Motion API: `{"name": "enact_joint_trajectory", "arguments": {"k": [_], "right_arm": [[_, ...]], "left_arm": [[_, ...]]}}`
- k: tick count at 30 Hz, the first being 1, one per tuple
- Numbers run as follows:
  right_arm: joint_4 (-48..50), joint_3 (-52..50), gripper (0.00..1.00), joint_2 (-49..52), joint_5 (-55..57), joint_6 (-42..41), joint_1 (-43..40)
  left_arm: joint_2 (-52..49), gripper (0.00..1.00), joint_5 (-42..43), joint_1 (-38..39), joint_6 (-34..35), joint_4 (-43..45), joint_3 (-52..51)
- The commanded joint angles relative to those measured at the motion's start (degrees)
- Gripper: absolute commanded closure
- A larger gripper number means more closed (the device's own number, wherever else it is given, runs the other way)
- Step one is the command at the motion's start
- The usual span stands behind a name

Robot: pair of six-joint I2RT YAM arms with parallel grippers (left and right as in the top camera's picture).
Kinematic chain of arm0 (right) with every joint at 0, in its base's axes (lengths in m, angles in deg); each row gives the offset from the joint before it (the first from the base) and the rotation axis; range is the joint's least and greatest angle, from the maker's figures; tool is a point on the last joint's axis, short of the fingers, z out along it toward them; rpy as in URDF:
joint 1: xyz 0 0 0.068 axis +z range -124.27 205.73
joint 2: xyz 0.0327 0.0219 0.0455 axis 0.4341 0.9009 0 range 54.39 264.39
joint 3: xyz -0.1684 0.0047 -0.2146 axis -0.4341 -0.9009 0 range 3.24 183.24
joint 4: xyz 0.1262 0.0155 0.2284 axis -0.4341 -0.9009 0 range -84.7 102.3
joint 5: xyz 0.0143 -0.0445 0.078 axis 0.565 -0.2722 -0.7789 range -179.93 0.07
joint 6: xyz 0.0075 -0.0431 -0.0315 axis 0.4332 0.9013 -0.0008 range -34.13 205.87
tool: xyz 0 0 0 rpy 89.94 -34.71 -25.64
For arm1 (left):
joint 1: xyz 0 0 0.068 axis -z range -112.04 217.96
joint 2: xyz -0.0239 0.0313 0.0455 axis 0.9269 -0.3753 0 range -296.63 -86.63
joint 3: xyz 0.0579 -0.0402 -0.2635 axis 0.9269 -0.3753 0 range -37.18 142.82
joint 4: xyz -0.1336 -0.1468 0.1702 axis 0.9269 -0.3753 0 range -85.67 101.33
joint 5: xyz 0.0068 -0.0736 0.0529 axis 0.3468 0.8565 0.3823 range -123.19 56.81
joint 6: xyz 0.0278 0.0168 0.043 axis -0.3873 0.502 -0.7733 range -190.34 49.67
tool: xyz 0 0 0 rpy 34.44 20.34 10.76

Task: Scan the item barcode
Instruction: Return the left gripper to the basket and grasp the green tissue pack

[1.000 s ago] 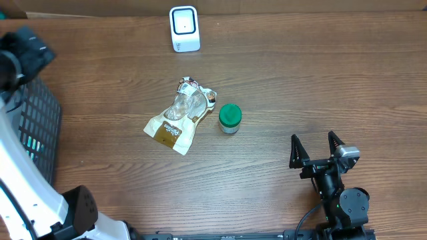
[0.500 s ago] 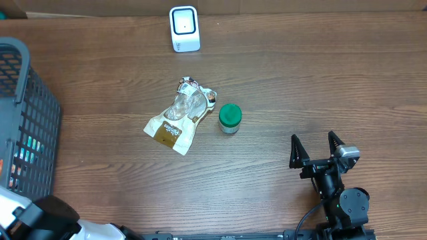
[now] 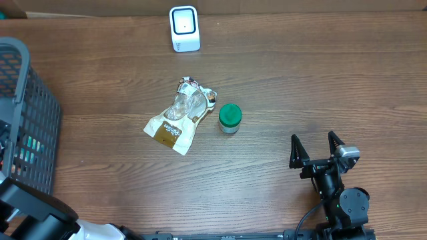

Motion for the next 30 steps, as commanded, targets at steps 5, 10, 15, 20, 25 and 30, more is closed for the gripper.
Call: {"name": "enact_joint_trajectory", "arguments": {"k": [5,10,15,20,25,30], "right_arm": [[0.4,-0.6,0.0,-0.4,-0.2,0.3,-0.2],[0.4,-0.6,0.0,-0.3,-0.2,0.3,-0.2],[0.4,-0.6,0.0,-0.3,-0.2,0.3,-0.2],[0.4,-0.6,0.0,-0.3,-0.2,0.3,-0.2],[0.4,-0.6,0.0,-0.3,-0.2,0.3,-0.2],[0.4,-0.6,0.0,-0.3,-0.2,0.3,-0.2]], "left_arm": [[-1.4,0.12,-5.5,4.7,-6.6,3.3,-1.2],[-5.0,0.14,-6.0,4.9,-6.6,3.4,-1.2],[-8.9,0.14,-5.9,5.5,-8.6,4.9,-1.2],[-11.0,0.15,-5.9,5.9,-9.7,6.9,-1.2],[-14.4,0.18,-6.0,5.9,-10.1,7.1,-1.2],[-16.9,0.37,-7.1,5.9,-10.0,6.9,-1.2]]}}
